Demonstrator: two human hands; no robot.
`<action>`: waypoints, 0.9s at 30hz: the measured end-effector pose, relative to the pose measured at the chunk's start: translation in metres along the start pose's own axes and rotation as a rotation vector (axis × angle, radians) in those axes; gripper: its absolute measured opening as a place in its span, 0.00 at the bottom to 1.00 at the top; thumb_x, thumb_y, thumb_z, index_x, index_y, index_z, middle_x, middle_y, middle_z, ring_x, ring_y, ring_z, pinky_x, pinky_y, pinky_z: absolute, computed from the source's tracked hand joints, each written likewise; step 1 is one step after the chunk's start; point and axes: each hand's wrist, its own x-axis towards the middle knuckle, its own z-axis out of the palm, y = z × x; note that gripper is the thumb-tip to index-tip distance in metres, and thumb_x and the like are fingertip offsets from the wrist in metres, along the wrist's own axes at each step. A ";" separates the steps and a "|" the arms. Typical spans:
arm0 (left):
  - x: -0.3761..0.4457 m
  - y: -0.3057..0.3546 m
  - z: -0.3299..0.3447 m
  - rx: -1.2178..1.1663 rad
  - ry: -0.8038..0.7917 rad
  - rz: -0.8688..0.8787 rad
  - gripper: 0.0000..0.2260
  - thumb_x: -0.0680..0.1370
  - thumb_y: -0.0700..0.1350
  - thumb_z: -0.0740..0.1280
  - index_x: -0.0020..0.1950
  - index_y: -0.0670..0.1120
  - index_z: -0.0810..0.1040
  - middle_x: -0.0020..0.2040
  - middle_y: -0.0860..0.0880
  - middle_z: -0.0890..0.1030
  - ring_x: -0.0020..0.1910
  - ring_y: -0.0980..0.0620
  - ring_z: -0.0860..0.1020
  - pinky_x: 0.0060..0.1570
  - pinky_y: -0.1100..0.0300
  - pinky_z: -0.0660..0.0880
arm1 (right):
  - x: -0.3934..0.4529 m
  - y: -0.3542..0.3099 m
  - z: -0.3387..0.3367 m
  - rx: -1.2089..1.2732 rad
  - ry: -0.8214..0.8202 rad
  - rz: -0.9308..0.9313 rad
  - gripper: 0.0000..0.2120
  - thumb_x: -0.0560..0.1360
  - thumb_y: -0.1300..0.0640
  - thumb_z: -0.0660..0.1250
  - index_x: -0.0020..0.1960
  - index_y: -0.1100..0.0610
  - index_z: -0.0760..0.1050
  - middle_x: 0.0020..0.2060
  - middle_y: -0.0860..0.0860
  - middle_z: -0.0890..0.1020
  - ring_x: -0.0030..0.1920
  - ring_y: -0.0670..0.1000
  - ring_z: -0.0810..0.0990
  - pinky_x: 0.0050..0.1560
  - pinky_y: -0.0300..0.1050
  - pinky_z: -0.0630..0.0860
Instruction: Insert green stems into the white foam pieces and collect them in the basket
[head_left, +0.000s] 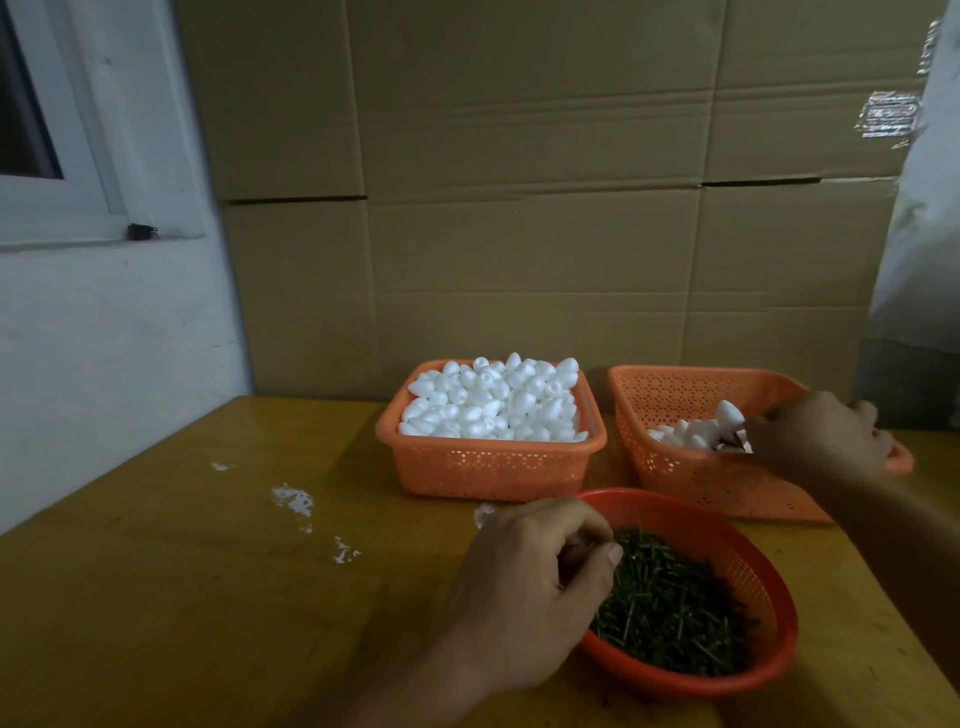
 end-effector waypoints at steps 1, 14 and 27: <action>0.000 0.000 0.000 0.006 0.005 0.004 0.06 0.78 0.55 0.66 0.48 0.54 0.79 0.37 0.62 0.76 0.37 0.59 0.76 0.35 0.69 0.67 | -0.006 0.000 -0.003 0.030 0.004 -0.035 0.18 0.77 0.50 0.66 0.33 0.58 0.77 0.35 0.53 0.72 0.64 0.62 0.69 0.68 0.61 0.62; 0.017 -0.010 -0.018 0.166 0.113 -0.060 0.02 0.79 0.48 0.68 0.48 0.51 0.80 0.38 0.60 0.76 0.39 0.61 0.76 0.37 0.69 0.69 | -0.125 0.001 -0.023 0.416 -0.169 -0.513 0.12 0.78 0.58 0.67 0.49 0.40 0.79 0.35 0.45 0.85 0.24 0.43 0.78 0.25 0.39 0.70; 0.154 -0.093 -0.061 0.731 -0.246 -0.432 0.05 0.76 0.46 0.67 0.43 0.46 0.77 0.51 0.45 0.82 0.50 0.43 0.79 0.50 0.52 0.77 | -0.139 -0.003 -0.021 0.012 -0.334 -0.712 0.07 0.74 0.45 0.70 0.52 0.39 0.82 0.43 0.37 0.84 0.46 0.44 0.83 0.50 0.46 0.80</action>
